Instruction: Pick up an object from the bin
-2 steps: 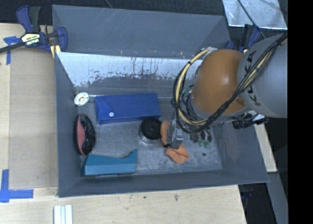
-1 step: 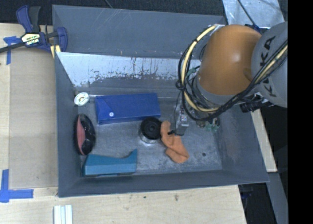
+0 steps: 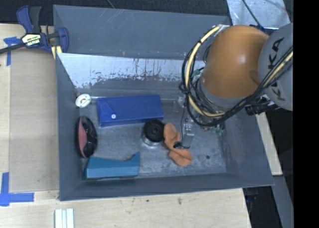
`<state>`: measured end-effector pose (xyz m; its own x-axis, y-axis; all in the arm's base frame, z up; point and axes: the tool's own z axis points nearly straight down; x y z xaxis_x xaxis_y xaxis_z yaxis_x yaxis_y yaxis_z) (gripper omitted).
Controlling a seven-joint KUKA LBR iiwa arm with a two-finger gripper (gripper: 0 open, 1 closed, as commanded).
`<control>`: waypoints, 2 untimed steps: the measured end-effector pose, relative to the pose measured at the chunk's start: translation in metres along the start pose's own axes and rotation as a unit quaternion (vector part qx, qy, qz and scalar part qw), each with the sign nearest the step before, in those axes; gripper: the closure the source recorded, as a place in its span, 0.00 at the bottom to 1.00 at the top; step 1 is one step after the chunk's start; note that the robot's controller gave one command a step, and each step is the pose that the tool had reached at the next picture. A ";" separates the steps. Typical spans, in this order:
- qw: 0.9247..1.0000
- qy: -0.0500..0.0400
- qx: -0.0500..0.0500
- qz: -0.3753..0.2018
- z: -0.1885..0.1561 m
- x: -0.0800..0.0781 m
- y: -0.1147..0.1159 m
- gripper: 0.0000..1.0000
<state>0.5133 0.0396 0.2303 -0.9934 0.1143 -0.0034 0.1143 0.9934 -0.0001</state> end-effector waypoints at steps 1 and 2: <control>1.000 0.000 0.000 0.000 0.017 0.004 0.002 0.00; 1.000 -0.004 -0.001 0.016 0.067 -0.012 -0.008 0.00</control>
Offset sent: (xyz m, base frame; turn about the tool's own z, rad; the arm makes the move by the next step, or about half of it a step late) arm 0.0158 -0.0161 -0.0924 0.0473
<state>0.5245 0.0300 0.1630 -0.9892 0.1460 -0.0105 0.1460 0.9893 0.0016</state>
